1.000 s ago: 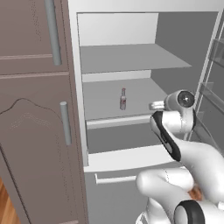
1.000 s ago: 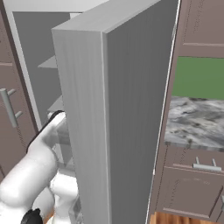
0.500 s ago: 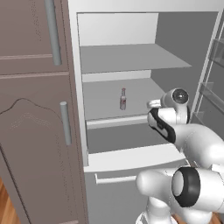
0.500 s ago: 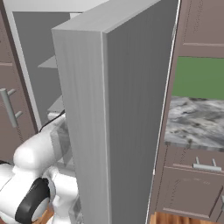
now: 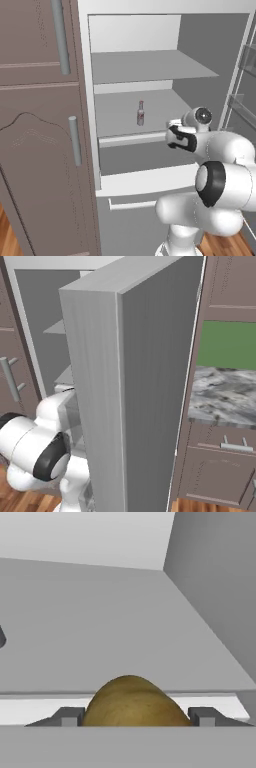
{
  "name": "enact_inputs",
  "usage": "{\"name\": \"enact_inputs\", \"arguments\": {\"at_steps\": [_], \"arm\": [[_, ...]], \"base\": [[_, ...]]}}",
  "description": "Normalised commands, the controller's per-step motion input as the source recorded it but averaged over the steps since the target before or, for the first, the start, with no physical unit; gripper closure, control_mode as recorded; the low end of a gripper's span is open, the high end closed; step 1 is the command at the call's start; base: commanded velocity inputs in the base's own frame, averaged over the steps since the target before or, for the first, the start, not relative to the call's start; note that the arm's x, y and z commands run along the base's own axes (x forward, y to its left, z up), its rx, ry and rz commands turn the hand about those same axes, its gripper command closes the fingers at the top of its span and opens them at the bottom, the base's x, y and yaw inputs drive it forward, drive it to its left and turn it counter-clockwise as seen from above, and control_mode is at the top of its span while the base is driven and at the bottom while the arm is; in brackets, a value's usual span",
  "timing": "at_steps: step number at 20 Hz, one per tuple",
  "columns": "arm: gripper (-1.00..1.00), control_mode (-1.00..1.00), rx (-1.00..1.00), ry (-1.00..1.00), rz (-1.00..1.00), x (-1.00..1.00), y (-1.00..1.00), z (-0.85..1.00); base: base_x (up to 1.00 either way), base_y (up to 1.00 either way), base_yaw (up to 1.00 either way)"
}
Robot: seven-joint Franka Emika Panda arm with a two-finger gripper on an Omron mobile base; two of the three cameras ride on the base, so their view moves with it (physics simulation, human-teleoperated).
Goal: Move the bottled drink and potato from the top shelf to the second highest shelf to make space. Then, place the pitcher from the counter on the cleared top shelf.
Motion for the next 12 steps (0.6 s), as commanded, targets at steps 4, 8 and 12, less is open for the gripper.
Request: {"name": "enact_inputs", "arguments": {"at_steps": [4, 8, 12], "arm": [[1.0, -1.0, 0.0, 0.0, 0.01, 0.44, -0.12, -0.13], [1.0, -1.0, 0.0, 0.0, 0.0, 0.45, -0.17, -0.06], [1.0, -1.0, 0.0, 0.0, 0.0, 0.44, -0.05, -0.06]], "base": [[0.0, 0.0, 0.0], [0.0, 0.0, 0.0], [0.0, 0.0, 0.0]]}}
